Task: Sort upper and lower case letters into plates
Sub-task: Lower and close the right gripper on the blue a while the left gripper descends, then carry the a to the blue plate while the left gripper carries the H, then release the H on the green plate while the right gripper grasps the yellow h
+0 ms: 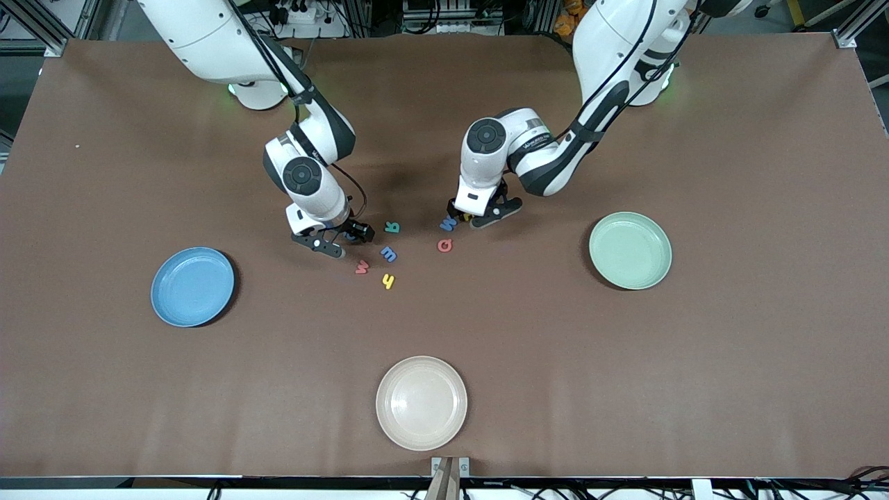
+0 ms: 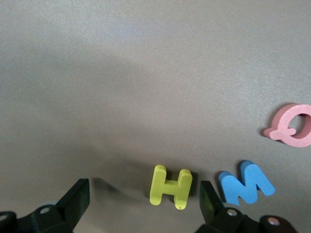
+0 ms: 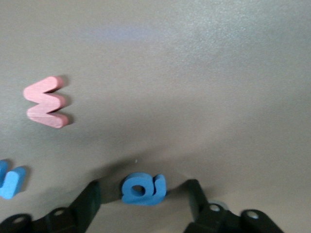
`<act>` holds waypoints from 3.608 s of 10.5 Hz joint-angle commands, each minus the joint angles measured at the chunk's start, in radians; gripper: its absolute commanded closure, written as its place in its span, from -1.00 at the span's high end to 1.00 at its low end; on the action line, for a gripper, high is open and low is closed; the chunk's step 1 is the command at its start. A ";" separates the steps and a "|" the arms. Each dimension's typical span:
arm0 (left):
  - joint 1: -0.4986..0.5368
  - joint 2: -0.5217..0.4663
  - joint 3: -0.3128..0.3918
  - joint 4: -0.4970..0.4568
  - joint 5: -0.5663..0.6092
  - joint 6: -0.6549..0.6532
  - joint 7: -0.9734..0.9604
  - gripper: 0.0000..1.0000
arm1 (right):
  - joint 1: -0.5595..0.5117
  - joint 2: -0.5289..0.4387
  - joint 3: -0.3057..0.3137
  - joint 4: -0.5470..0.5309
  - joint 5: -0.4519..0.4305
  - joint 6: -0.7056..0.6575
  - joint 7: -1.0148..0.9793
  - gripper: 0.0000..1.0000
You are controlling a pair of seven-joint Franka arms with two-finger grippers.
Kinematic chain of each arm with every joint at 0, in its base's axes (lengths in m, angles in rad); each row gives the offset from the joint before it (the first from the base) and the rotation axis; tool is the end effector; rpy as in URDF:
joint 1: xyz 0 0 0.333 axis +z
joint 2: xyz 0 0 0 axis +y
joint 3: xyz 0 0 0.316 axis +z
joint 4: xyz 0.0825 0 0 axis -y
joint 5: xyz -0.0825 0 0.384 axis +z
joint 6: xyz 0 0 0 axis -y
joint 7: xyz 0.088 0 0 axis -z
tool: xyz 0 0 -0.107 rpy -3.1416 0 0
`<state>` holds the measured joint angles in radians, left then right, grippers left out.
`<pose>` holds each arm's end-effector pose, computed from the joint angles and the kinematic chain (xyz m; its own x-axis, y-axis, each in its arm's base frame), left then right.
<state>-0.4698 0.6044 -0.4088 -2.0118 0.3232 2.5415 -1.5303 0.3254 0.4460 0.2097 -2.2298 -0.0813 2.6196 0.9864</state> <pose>0.3809 -0.4625 0.1704 0.9011 0.4310 -0.0484 0.4317 -0.9020 0.0047 0.4619 0.2805 0.1701 0.9198 -0.3867 -0.0672 -0.3872 -0.9220 0.0064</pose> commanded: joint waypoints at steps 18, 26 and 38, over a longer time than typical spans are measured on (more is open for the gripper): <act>-0.006 0.020 0.004 0.010 0.056 0.037 -0.034 -0.33 | -0.405 -0.082 0.007 0.142 -0.532 -0.309 -0.106 -1.00; 0.084 -0.095 -0.010 0.010 0.030 -0.079 0.134 -1.00 | -0.516 -0.069 0.016 0.147 -0.750 -0.308 -0.184 1.00; 0.646 -0.342 -0.011 -0.160 -0.204 -0.216 1.394 -1.00 | -0.114 0.100 0.019 0.315 -0.210 -0.149 0.089 1.00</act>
<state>0.1842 0.2938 -0.4088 -2.1163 0.1533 2.2732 -0.1553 0.1912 0.4886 0.2309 -1.9542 -0.3177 2.4324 1.0201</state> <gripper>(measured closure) 0.665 0.000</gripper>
